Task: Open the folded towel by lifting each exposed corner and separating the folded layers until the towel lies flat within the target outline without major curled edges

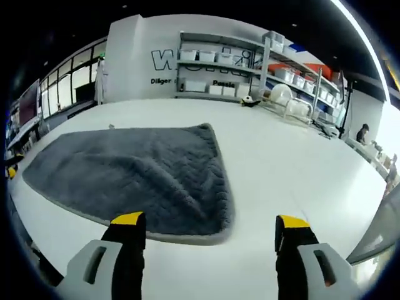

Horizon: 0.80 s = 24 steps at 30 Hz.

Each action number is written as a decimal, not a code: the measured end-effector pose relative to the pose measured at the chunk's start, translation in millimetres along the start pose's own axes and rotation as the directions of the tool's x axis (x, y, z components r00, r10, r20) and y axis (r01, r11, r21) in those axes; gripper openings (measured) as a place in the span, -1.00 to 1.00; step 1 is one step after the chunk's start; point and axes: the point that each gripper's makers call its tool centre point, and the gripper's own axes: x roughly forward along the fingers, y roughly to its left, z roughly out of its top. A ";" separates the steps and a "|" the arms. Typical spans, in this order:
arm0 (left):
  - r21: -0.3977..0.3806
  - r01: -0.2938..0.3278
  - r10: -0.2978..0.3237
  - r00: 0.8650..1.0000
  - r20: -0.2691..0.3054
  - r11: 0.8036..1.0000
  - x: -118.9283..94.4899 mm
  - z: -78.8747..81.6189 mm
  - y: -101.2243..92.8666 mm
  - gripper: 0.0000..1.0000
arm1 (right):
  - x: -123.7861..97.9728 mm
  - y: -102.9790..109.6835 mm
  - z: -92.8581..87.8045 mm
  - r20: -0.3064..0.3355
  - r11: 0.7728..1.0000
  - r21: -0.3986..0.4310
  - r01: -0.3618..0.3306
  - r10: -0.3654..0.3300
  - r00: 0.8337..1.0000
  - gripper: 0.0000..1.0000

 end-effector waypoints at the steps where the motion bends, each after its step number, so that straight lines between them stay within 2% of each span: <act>1: 0.003 0.002 -0.002 1.000 -0.008 1.000 0.3 -1.6 -0.7 0.54 | -5.2 10.6 -1.3 -0.002 1.000 -0.009 -0.022 0.022 1.000 0.88; 3: 0.001 0.014 -0.014 1.000 -0.011 1.000 1.0 -2.8 -3.4 0.42 | -11.9 26.5 -1.6 0.000 0.998 -0.042 -0.056 0.057 0.998 0.98; 8: -0.003 0.044 -0.044 0.999 -0.032 0.999 6.0 -7.7 -8.4 0.28 | -26.3 64.5 -6.0 -0.029 0.983 -0.102 -0.154 0.152 0.988 0.99; 11: -0.006 0.047 -0.047 0.998 -0.043 0.999 7.7 -12.1 -9.2 0.21 | -36.2 80.3 -4.7 -0.030 0.977 -0.121 -0.177 0.175 0.984 0.99; 16: -0.015 0.055 -0.056 0.997 -0.057 0.998 12.5 -17.8 -8.4 0.01 | -43.0 96.0 -7.6 -0.041 0.970 -0.165 -0.180 0.176 0.984 0.99; 20: -0.008 0.062 -0.063 0.995 -0.072 0.998 16.7 -21.9 -6.4 -0.31 | -42.0 103.7 -5.9 -0.024 0.966 -0.170 -0.193 0.192 0.981 0.99; 24: 0.004 0.051 -0.050 0.994 -0.099 0.999 17.6 -26.8 -2.0 -0.46 | -37.8 110.0 -10.3 -0.044 0.961 -0.177 -0.213 0.208 0.977 0.99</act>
